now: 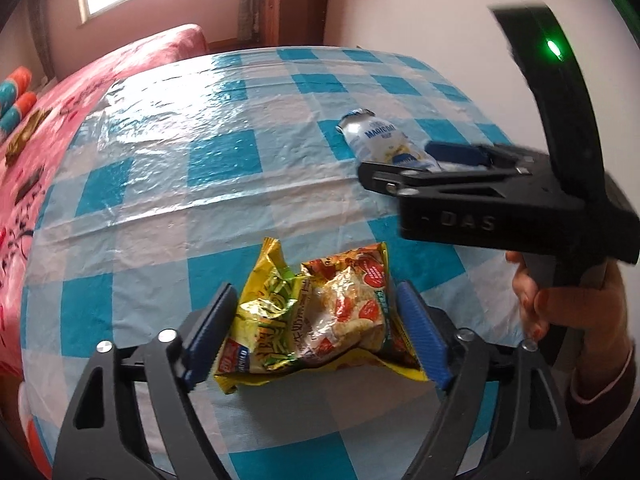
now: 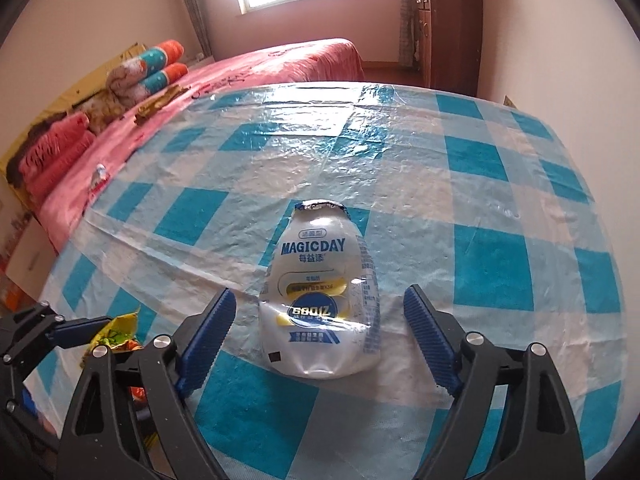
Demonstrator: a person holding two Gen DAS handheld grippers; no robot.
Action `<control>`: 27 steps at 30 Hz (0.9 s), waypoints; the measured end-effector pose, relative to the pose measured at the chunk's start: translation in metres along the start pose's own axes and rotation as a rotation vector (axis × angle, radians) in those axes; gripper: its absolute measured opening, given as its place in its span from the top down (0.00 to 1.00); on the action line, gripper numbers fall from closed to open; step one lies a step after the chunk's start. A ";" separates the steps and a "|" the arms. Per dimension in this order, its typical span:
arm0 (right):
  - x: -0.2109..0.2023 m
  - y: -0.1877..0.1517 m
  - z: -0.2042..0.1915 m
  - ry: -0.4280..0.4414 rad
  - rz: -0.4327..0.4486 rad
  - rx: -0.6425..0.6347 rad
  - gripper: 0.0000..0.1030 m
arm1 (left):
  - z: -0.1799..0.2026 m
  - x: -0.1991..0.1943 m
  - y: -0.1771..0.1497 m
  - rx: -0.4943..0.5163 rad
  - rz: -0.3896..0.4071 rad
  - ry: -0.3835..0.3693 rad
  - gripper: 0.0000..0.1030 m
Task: Collect trash
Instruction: 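Grasp the yellow snack bag with the left tool while the right tool grasps the yogurt bottle, then carry the snack bag and yogurt bottle over the orange bucket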
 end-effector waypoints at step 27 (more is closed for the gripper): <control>-0.016 -0.003 0.004 0.004 0.048 0.007 0.41 | -0.010 -0.019 -0.023 -0.069 0.088 -0.027 0.37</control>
Point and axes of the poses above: each gripper's, at about its wrist camera, not at the fingertips, and x roughly the way its jaws point, z to its right, y to its top, the point moved 10 cm from there along x, roughly the way its jaws point, and after that the axes turned 8 degrees about -z, right-handed, at the moved point
